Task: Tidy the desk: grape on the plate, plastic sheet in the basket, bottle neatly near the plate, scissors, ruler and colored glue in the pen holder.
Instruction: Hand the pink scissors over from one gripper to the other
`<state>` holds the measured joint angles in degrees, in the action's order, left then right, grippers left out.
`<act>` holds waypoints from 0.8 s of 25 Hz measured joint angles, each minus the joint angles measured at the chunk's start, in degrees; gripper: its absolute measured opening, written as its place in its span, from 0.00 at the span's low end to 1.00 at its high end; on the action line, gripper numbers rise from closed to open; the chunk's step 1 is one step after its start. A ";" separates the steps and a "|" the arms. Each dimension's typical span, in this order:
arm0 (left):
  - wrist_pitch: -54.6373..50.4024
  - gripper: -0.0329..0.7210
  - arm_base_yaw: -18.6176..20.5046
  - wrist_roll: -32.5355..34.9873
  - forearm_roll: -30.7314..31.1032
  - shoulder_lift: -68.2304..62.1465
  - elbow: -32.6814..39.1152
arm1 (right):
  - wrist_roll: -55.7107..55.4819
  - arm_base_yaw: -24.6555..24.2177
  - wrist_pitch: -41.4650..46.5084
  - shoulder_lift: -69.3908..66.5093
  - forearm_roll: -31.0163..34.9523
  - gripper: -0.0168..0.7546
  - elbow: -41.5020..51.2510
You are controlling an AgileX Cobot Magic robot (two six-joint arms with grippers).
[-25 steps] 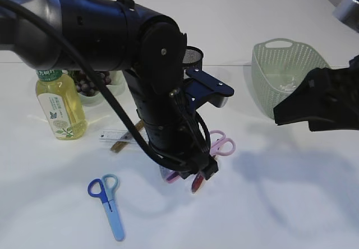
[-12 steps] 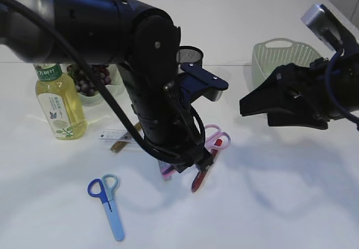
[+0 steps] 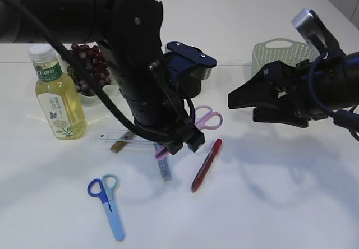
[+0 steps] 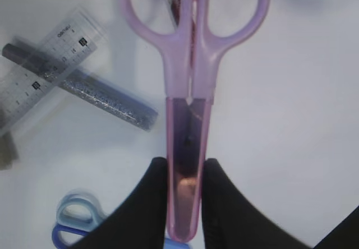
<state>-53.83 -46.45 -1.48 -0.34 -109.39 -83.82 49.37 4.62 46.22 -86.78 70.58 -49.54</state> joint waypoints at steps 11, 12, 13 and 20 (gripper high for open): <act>0.60 0.19 0.00 -0.80 0.34 2.13 0.00 | 8.10 -0.04 1.22 -3.02 12.00 0.77 0.00; 0.61 0.19 0.00 -0.84 0.34 2.37 0.00 | 8.30 -0.04 1.22 -3.02 12.10 0.77 0.00; 0.69 0.19 0.00 -0.84 0.34 2.47 0.00 | 8.33 -0.04 1.22 -3.14 12.39 0.77 0.00; 1.82 0.19 0.00 -1.06 0.34 3.12 0.00 | 9.87 -0.04 1.22 -3.97 15.66 0.77 0.00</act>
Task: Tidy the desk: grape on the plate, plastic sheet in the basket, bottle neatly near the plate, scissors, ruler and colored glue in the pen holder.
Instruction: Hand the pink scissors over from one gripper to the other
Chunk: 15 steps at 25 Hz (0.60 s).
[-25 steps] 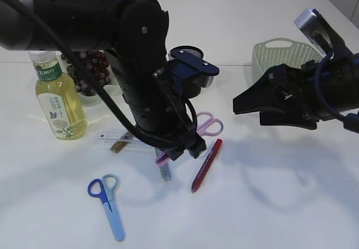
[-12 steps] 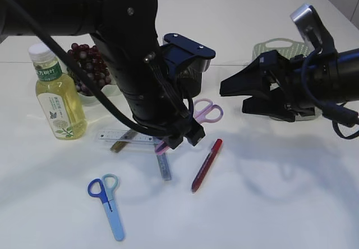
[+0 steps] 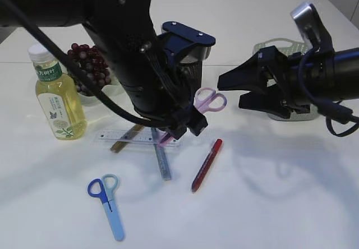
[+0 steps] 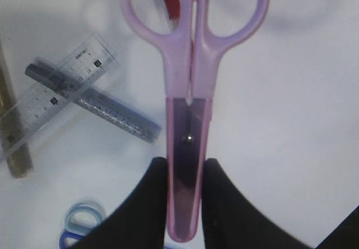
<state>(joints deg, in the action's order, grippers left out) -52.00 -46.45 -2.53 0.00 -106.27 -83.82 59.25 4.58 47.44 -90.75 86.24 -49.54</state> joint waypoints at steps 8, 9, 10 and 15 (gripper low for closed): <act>0.33 0.19 0.00 0.00 -1.50 0.53 -3.22 | 1.35 0.00 1.18 0.00 2.85 0.77 -0.03; 0.33 0.19 0.00 0.00 -1.82 0.53 -3.73 | 1.48 0.00 1.39 0.00 3.21 0.77 -0.03; 0.36 0.19 0.00 0.00 -2.06 0.53 -3.96 | 1.59 0.00 1.49 0.00 3.64 0.77 -0.03; 0.86 0.19 0.00 0.00 -2.93 0.53 -4.06 | 4.15 0.00 3.21 0.00 7.53 0.77 -0.03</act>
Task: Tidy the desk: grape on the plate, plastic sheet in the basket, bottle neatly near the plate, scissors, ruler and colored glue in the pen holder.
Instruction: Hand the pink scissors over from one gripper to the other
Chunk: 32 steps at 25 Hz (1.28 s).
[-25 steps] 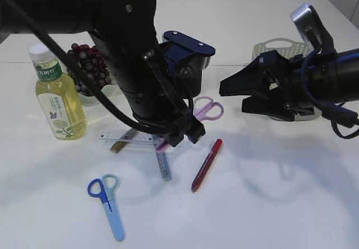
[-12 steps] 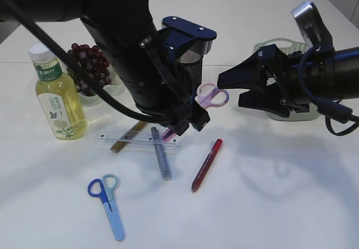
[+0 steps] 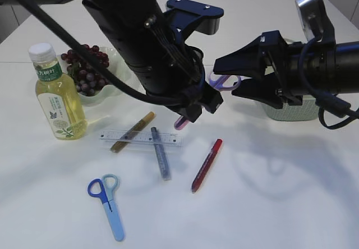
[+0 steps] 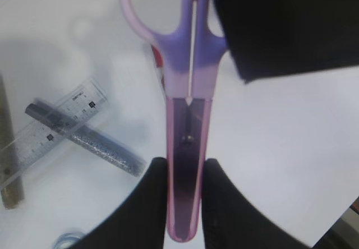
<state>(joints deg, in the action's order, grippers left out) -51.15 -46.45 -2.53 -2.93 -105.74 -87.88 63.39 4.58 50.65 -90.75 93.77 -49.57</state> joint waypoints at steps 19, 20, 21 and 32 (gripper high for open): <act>4.63 0.19 0.00 0.00 -5.07 0.00 0.00 | 1.85 0.00 0.27 0.00 1.75 0.77 0.00; 5.01 0.19 0.00 0.00 -5.33 0.00 0.00 | 1.85 0.00 0.27 0.00 1.75 0.77 0.00; 5.34 0.19 0.00 0.00 -5.45 0.00 0.00 | 1.85 0.00 0.27 0.00 1.75 0.77 0.00; 8.50 0.19 0.00 0.00 -8.45 0.00 0.00 | 1.98 0.00 0.05 0.00 2.56 0.77 0.00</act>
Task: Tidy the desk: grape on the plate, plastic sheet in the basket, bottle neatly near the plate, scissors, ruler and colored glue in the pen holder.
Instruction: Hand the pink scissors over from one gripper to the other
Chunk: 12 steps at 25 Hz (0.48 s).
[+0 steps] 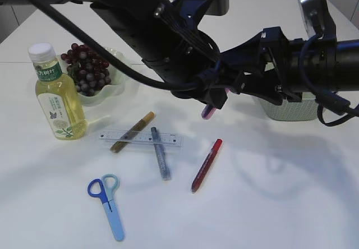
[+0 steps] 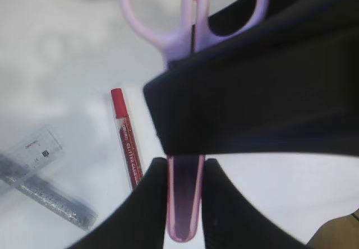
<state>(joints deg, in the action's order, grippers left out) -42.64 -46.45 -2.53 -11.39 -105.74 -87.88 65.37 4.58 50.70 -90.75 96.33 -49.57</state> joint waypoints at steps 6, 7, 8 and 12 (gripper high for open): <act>0.41 0.19 0.00 0.97 -1.57 0.00 0.00 | 0.04 0.00 -0.47 0.00 0.52 0.77 0.00; 0.50 0.19 0.00 1.01 -1.72 0.00 0.00 | 0.04 0.00 -0.47 0.00 0.67 0.77 0.00; 0.50 0.19 0.00 1.10 -1.81 0.00 0.00 | 0.04 0.00 -0.47 0.00 0.94 0.77 0.00; 1.25 0.19 0.00 1.38 -2.42 0.00 0.00 | 0.04 0.00 -0.58 0.00 1.57 0.74 0.00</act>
<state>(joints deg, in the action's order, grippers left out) -41.40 -46.45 -1.15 -13.81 -105.74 -87.88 65.41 4.58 50.12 -90.75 97.90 -49.57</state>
